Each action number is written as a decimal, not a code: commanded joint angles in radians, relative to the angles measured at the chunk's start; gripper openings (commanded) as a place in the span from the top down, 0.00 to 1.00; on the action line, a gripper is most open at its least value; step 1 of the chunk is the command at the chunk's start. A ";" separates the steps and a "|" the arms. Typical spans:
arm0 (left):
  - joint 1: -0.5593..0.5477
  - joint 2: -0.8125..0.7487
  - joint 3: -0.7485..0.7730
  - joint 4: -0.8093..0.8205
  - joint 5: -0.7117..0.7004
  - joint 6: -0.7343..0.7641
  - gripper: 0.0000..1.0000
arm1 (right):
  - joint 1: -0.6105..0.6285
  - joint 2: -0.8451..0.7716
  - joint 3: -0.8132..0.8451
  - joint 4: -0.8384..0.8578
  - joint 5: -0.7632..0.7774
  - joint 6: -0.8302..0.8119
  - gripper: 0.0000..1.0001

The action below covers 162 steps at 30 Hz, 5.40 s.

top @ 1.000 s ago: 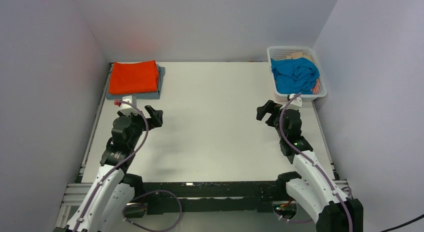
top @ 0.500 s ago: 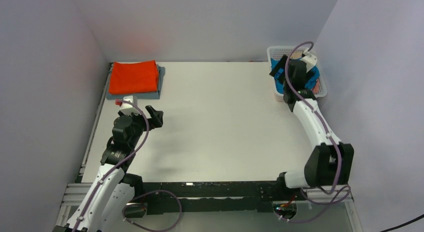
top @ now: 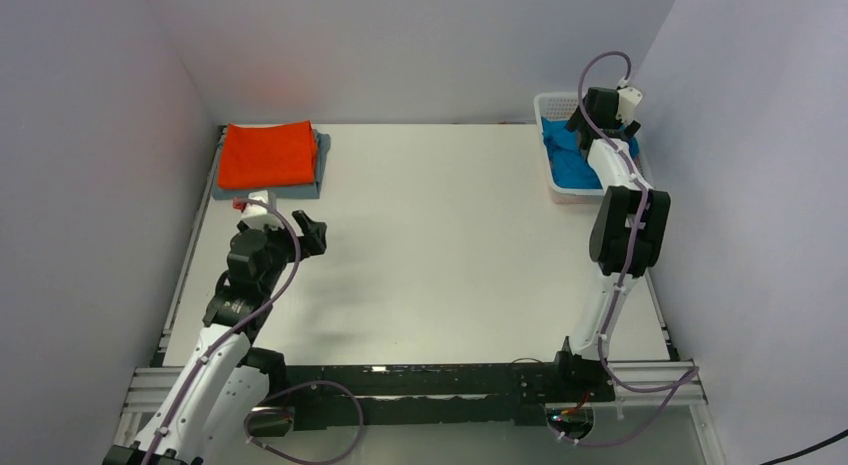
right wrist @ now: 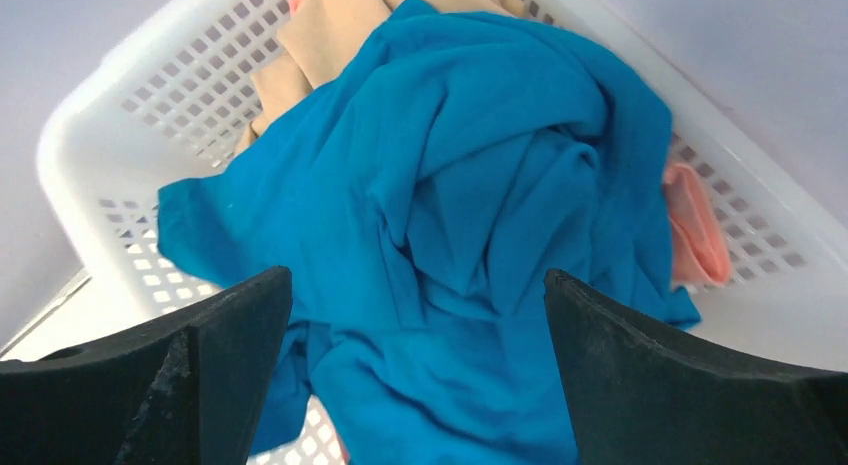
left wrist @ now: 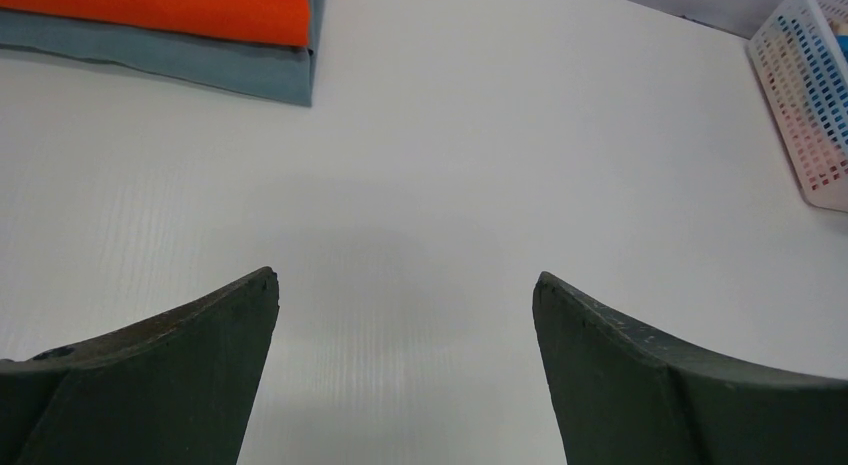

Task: Fold and stack the t-shirts
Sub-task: Grab crumpled tshirt from bin with the right arm, then move the tshirt to the center of the board, then flatten out the tshirt

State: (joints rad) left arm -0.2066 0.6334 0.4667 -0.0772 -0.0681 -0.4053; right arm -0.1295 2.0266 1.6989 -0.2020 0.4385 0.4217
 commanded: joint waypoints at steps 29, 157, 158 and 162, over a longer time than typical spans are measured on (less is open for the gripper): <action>0.001 -0.025 0.035 0.007 -0.016 -0.006 0.01 | 0.023 -0.271 0.057 0.190 -0.197 -0.111 1.00; -0.085 0.052 0.780 -0.032 0.057 0.136 1.00 | 0.384 -1.025 -0.267 0.026 -0.876 -0.117 1.00; -0.085 0.035 0.807 -0.041 0.066 0.139 1.00 | 0.384 -1.038 -0.236 0.013 -0.897 -0.099 1.00; -0.085 0.002 0.944 -0.108 0.123 0.157 1.00 | 0.385 -1.075 -0.114 -0.038 -0.983 -0.055 1.00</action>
State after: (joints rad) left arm -0.2916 0.6548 1.2980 -0.1402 -0.0078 -0.2932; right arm 0.2558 0.9966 1.4673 -0.2077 -0.4305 0.3252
